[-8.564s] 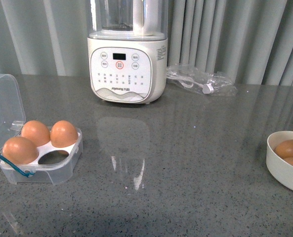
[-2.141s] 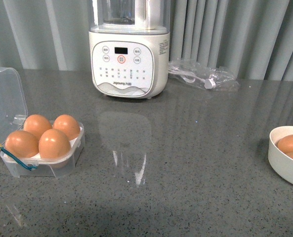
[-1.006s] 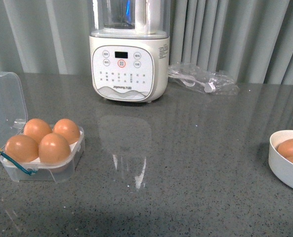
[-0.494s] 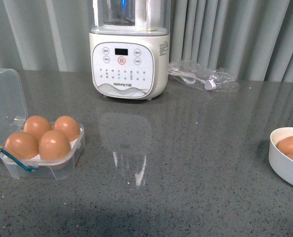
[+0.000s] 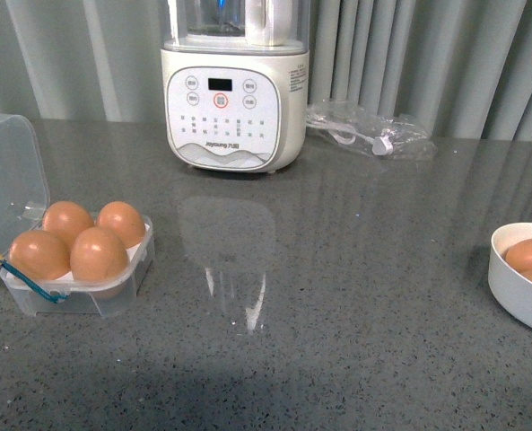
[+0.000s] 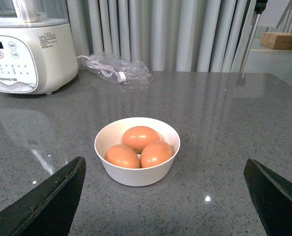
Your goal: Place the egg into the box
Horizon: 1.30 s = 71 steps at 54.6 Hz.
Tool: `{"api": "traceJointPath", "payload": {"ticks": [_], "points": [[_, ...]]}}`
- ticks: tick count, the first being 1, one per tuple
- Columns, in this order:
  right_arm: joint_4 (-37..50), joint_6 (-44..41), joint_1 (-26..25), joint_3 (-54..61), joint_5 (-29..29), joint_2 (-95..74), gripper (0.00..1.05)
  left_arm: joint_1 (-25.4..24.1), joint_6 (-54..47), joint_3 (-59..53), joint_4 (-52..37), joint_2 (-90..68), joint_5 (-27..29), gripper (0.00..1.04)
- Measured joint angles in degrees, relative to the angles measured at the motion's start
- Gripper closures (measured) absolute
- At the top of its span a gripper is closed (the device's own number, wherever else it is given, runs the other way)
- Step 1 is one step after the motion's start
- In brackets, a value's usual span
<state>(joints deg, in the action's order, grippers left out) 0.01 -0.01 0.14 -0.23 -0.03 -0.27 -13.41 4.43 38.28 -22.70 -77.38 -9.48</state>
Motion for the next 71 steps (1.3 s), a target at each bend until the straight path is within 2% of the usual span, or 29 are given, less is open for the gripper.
{"api": "traceJointPath", "payload": {"ticks": [20, 42, 46, 56, 62, 71], "points": [[0.0, 0.0, 0.0, 0.0, 0.02, 0.0, 0.07, 6.78, -0.07, -2.64, -2.01, -0.31, 1.9, 0.07], [0.0, 0.0, 0.0, 0.0, 0.0, 0.0, 0.07, 22.93, -0.13, -3.04, 0.28, 4.17, 3.96, 0.07], [0.0, 0.0, 0.0, 0.0, 0.0, 0.0, 0.07, 24.61, -0.63, -3.28, 1.11, 5.11, 4.5, 0.07], [0.0, 0.0, 0.0, 0.0, 0.02, 0.0, 0.07, 25.75, -1.25, -3.32, 2.8, 10.86, 8.33, 0.07], [0.0, 0.0, 0.0, 0.0, 0.0, 0.0, 0.07, 26.67, -3.26, -3.34, 6.38, 20.37, 13.33, 0.07], [0.0, 0.0, 0.0, 0.0, 0.02, 0.0, 0.07, 29.11, -7.1, -5.22, 11.76, 32.85, 17.38, 0.07]]}}
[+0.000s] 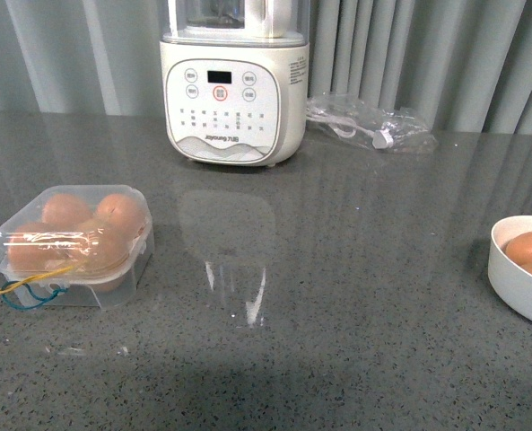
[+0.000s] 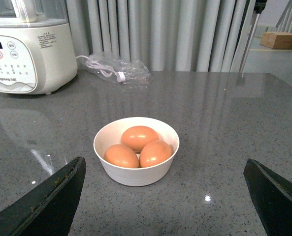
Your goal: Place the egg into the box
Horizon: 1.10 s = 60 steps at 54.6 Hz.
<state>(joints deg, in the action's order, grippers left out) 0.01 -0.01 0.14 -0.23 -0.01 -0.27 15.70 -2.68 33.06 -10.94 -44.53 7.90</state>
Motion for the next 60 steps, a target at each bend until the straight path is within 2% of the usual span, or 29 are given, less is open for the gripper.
{"api": "traceJointPath", "payload": {"ticks": [7, 11, 17, 21, 23, 30, 35, 41, 54, 60], "points": [[0.0, 0.0, 0.0, 0.0, -0.02, 0.0, 0.07, -0.26, -1.62, -1.66, 7.1, 8.98, 0.74, 0.07], [0.0, 0.0, 0.0, 0.0, 0.0, 0.0, 0.07, -2.49, -1.86, -2.03, 11.85, 13.94, -0.37, 0.07], [0.0, 0.0, 0.0, 0.0, 0.0, 0.0, 0.07, -10.45, -3.08, -2.03, 19.61, 22.43, -5.6, 0.07], [0.0, 0.0, 0.0, 0.0, 0.0, 0.0, 0.07, -16.76, -3.43, -2.14, 21.44, 24.74, -10.78, 0.07], [0.0, 0.0, 0.0, 0.0, 0.0, 0.0, 0.07, -19.06, -3.54, -2.54, 21.53, 24.94, -11.61, 0.07], [0.0, 0.0, 0.0, 0.0, 0.02, 0.0, 0.07, -19.54, -3.54, -3.8, 22.23, 25.11, -10.73, 0.07], [0.0, 0.0, 0.0, 0.0, -0.07, 0.0, 0.07, -15.67, -3.45, -4.26, 22.29, 25.49, -7.26, 0.07], [0.0, 0.0, 0.0, 0.0, -0.02, 0.0, 0.07, -15.5, 0.83, -9.44, 18.32, 28.96, -8.0, 0.32], [0.0, 0.0, 0.0, 0.0, -0.04, 0.0, 0.07, -15.54, 2.14, -17.77, 15.3, 33.18, -7.82, 0.72], [0.0, 0.0, 0.0, 0.0, -0.02, 0.0, 0.07, -15.54, 2.51, -21.31, 13.94, 35.56, -7.87, 0.98]]}}
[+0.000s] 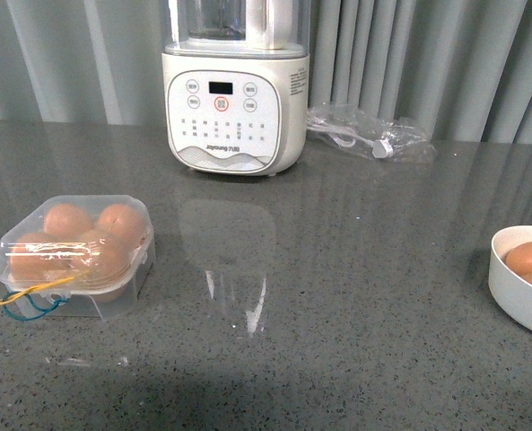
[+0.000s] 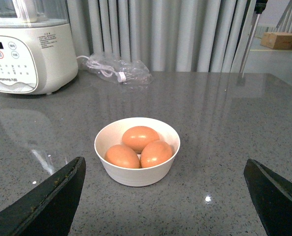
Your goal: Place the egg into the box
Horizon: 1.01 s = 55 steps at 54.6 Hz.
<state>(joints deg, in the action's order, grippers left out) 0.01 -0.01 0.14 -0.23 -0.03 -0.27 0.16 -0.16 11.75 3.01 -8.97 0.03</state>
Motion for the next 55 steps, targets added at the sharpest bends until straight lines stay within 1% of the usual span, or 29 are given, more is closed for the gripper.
{"api": "traceJointPath", "payload": {"ticks": [1, 21, 55], "points": [[0.0, 0.0, 0.0, 0.0, 0.0, 0.0, 0.07, 0.0, 0.02, -0.44, -0.15, 0.26, 0.0, 1.02], [0.0, 0.0, 0.0, 0.0, 0.0, 0.0, 0.07, 0.0, 0.24, -6.36, -1.86, 4.28, 0.02, 1.01], [0.0, 0.0, 0.0, 0.0, 0.0, 0.0, 0.07, 0.0, 0.26, -10.12, -2.82, 8.59, -0.02, 1.01]]}}
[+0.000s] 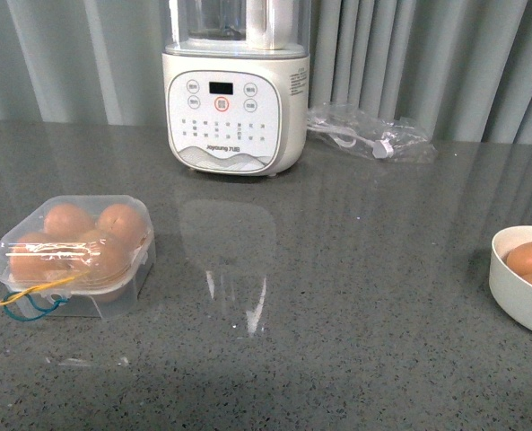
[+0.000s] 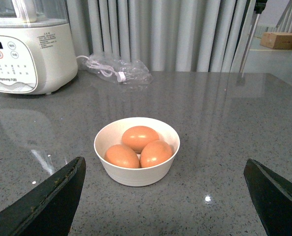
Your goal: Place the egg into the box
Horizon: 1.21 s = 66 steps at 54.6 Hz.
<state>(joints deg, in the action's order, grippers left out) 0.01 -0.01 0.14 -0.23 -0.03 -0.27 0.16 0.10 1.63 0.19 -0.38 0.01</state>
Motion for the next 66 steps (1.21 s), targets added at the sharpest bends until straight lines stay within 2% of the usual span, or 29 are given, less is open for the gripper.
{"api": "traceJointPath", "payload": {"ticks": [20, 21, 27, 37, 40, 46, 48, 66], "points": [[0.0, 0.0, 0.0, 0.0, 0.0, 0.0, 0.07, 0.0, 0.0, 0.0, 0.0, 0.17, 0.04, 1.01], [0.0, 0.0, 0.0, 0.0, 0.0, 0.0, 0.07, 0.0, 0.04, 0.0, 0.0, 0.17, 0.04, 1.0], [0.0, 0.0, 0.0, 0.0, 0.0, 0.0, 0.07, 0.0, 0.02, 0.0, 0.0, 0.2, 0.04, 0.73], [0.0, 0.0, 0.0, 0.0, 0.0, 0.0, 0.07, 0.0, 0.02, 0.0, 0.0, 0.2, 0.04, 0.45], [0.0, 0.0, 0.0, 0.0, 0.0, 0.0, 0.07, 0.0, 0.02, 0.0, 0.0, 0.2, 0.04, 0.3], [0.0, 0.0, 0.0, 0.0, 0.0, 0.0, 0.07, 0.0, 0.02, 0.0, 0.0, 0.2, 0.04, 0.14], [0.0, 0.0, 0.0, 0.0, 0.0, 0.0, 0.07, 0.0, 0.0, 0.0, 0.0, 0.2, 0.04, 0.06], [0.0, 0.0, 0.0, 0.0, 0.0, 0.0, 0.07, 0.0, 0.0, 0.0, 0.0, 0.2, 0.04, 0.07]]}}
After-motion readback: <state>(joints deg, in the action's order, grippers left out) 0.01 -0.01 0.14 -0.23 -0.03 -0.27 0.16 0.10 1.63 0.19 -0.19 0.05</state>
